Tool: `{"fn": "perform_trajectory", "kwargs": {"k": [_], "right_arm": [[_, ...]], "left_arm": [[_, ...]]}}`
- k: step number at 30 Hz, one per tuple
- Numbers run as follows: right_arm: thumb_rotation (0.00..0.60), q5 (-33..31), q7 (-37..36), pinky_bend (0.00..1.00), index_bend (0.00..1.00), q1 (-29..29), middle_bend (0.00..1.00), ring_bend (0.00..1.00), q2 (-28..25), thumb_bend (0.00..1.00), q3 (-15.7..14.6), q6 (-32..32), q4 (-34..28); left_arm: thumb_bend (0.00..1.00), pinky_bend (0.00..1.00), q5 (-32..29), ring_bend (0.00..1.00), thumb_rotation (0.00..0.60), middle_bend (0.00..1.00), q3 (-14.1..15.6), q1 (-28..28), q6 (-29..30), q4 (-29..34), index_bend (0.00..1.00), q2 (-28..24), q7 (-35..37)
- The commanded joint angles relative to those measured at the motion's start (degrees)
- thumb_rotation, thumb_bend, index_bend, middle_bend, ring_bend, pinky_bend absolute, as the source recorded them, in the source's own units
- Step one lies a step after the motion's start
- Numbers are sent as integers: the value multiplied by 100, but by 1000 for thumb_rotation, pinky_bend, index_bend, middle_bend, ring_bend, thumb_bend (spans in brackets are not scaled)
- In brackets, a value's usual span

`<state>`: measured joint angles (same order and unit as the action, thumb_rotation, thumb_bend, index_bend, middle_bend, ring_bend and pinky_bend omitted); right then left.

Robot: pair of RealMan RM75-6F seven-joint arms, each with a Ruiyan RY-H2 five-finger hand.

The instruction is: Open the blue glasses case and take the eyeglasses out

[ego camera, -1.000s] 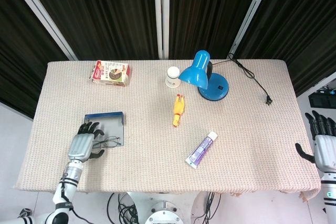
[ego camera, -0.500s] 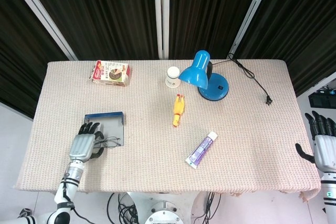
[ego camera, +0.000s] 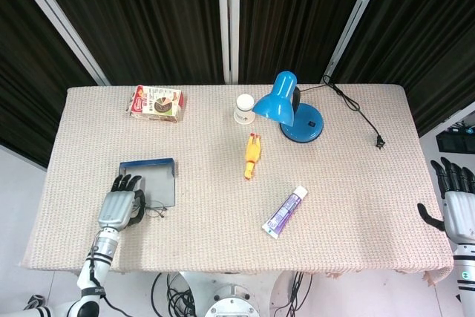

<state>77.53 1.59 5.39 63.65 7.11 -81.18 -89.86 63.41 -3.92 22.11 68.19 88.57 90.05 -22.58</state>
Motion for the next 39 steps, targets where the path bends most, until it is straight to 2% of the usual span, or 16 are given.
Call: {"fn": "perform_trajectory", "kwargs": {"k": [1,13,21,32,39], "right_arm": [[600,0,5,0,0,1,0,0,2,236,-1,2,0],[600,2,28,0,0,11,0,0,7,235,-12,27,-9],[600,0,25,0,0,6,0,0,-13,236,8,-6,-34],[600,31,-30,0,0,2,0,0,-21,236,14,-37,-41],[600,64,-67,0,0,-16,0,0,-36,236,-7,-55,-24]], "left_arm": [[477,0,13,0,600,101,-2,-9,-10,-8,588,2,37],[512,0,402,10,600,144,70,-117,169,90,731,-43,264],[518,0,712,11,600,145,87,-149,299,461,742,-216,356],[518,0,1076,10,600,147,415,-155,216,1240,746,-383,43],[518,0,1196,11,600,151,581,-170,90,1251,746,-270,41]]}}
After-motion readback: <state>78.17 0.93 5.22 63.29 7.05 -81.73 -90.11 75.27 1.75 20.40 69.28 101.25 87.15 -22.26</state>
